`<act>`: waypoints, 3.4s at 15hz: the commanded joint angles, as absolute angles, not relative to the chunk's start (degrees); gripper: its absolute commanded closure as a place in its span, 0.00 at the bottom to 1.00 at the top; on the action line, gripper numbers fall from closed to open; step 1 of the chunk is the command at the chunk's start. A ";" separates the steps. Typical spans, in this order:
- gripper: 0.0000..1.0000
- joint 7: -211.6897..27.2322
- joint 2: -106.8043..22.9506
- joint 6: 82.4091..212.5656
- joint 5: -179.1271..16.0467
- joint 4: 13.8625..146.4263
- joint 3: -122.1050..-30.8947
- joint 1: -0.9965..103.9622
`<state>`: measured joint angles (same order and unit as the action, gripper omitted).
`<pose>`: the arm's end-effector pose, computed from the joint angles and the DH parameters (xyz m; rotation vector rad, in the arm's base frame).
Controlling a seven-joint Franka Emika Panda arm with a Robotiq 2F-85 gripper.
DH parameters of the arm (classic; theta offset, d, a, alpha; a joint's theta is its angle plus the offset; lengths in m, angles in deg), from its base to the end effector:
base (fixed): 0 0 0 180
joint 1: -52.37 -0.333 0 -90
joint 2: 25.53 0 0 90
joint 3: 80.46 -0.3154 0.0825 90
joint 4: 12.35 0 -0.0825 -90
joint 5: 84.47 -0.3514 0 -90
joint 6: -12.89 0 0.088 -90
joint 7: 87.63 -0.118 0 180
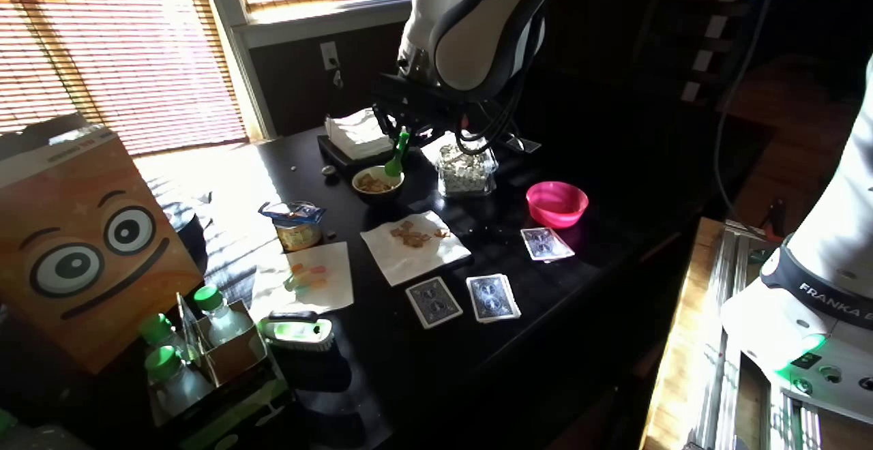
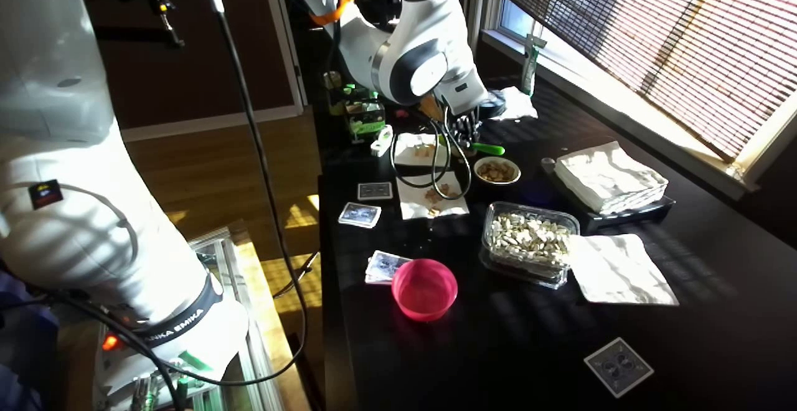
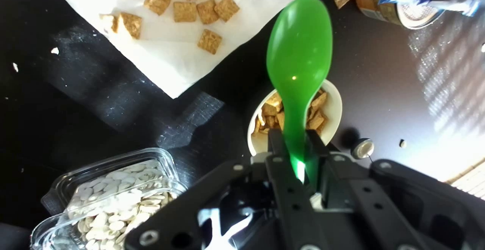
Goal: Use the spoon to put some of the bowl's contents on the serviette
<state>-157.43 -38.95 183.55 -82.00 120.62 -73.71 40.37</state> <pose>0.5427 0.0537 0.3030 -2.4637 1.4710 -0.5279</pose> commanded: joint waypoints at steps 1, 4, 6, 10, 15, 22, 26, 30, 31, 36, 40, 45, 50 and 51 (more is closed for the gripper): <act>0.96 -162.87 -40.05 183.72 -76.78 119.68 -68.89 36.79; 0.96 -175.62 -44.05 183.36 -64.35 115.18 -57.17 27.19; 0.96 -183.00 -46.95 182.13 -59.18 111.72 -50.87 21.51; 0.96 -187.09 -51.06 178.73 -58.97 107.26 -46.91 15.87; 0.96 -187.28 -55.07 172.11 -58.56 102.13 -50.12 18.52; 0.96 -188.56 -62.43 170.06 -56.93 93.51 -50.00 20.73; 0.96 -188.29 -66.51 165.78 -55.26 88.71 -49.88 20.96; 0.96 -188.59 -69.93 160.92 -52.22 84.29 -49.92 21.23; 0.96 -188.78 -70.53 160.12 -51.26 83.54 -49.85 21.24; 0.96 -191.60 -72.79 158.24 -46.56 80.25 -50.36 21.94; 0.96 -193.66 -73.52 157.23 -42.48 78.64 -51.20 22.63; 0.96 -195.06 -72.21 153.11 -36.97 78.59 -54.42 23.67; 0.96 -194.42 -71.69 148.31 -33.66 77.65 -59.20 26.23; 0.96 -194.66 -71.70 147.66 -32.72 77.45 -59.84 26.60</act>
<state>-193.48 -72.50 150.59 -36.75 78.51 -56.80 24.45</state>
